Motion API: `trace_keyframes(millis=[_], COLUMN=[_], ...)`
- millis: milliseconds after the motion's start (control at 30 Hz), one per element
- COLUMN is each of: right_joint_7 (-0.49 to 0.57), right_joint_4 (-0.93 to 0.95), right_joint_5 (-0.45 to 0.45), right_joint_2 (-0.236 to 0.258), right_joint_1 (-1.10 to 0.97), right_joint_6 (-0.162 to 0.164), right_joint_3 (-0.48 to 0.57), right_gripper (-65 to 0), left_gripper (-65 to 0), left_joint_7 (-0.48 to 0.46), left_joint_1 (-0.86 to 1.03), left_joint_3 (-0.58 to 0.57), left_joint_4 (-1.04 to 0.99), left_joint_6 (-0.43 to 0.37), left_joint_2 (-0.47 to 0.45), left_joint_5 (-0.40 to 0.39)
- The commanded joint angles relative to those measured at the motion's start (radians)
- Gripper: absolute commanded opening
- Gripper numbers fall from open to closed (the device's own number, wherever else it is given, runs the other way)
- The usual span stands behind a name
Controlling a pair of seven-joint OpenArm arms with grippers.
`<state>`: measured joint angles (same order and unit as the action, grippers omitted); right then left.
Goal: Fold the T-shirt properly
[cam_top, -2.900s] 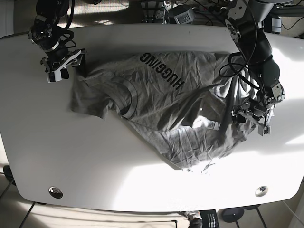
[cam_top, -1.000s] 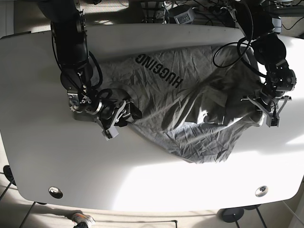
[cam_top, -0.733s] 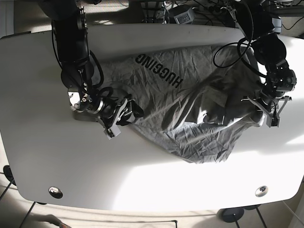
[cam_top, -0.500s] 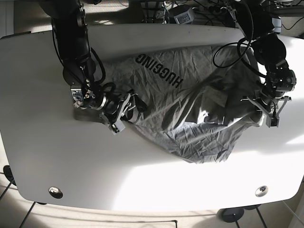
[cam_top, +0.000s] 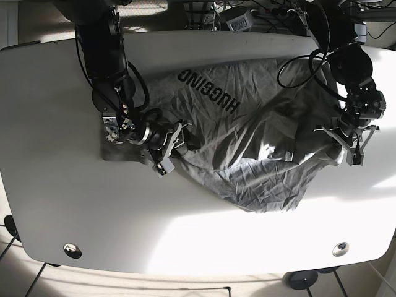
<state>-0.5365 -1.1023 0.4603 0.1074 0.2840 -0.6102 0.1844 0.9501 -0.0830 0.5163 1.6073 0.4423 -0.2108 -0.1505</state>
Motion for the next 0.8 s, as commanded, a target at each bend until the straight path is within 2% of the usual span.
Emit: trace_keyframes(millis=[33,100,200,300,367,467,533,567,633,700,800], right_joint_7=[0.049,0.075,0.089,0.112,0.109,0.108,0.066,0.022,-0.049,-0.135,-0.207], right_joint_4=[-0.012,0.003,0.090,0.132,0.118,0.040,-0.103,-0.183,-0.333,-0.508,-0.654], right_joint_5=[0.018,0.018,0.018,0.018,0.019,0.028,0.028,0.028,0.028,0.028,0.028], right_joint_2=[0.002,0.001,-0.001,-0.001,-0.001,0.005,0.013,0.030,0.033,0.035,0.041], right_joint_1=[0.030,0.030,0.059,0.064,0.059,0.021,-0.033,-0.064,-0.131,-0.216,-0.319], right_joint_6=[-0.004,-0.004,-0.004,-0.004,-0.004,-0.004,0.003,0.019,0.042,0.042,0.032], right_joint_3=[-0.004,-0.004,-0.003,-0.001,-0.004,-0.006,-0.012,-0.041,-0.124,-0.259,-0.423], right_gripper=[-34.6,-33.5,-38.8,-50.3,-62.5,-62.9,-62.9,-62.9,-62.9,-62.9,-62.9], left_gripper=[-65.0,-65.0,-65.0,-65.0,-65.0,-65.0,-65.0,-65.0,-65.0,-65.0,-65.0], left_joint_7=[-0.019,-0.019,-0.019,-0.019,-0.019,-0.018,-0.015,0.004,0.053,0.111,0.197], left_joint_1=[-0.016,-0.016,-0.016,-0.016,-0.016,-0.016,-0.019,-0.016,-0.016,-0.016,-0.016], left_joint_3=[0.002,0.002,0.003,0.003,0.003,0.002,0.003,0.003,0.003,0.003,0.006], left_joint_4=[0.018,0.018,0.018,0.018,0.018,0.018,0.026,0.037,0.115,0.229,0.296], left_joint_6=[0.000,0.000,0.000,0.000,0.000,0.000,0.000,0.000,0.000,0.000,0.026], left_joint_2=[-0.016,-0.016,-0.017,-0.017,-0.019,-0.019,-0.019,-0.019,-0.019,-0.019,-0.022], left_joint_5=[-0.007,-0.007,-0.007,-0.007,-0.007,-0.007,-0.008,-0.008,-0.008,-0.008,-0.008])
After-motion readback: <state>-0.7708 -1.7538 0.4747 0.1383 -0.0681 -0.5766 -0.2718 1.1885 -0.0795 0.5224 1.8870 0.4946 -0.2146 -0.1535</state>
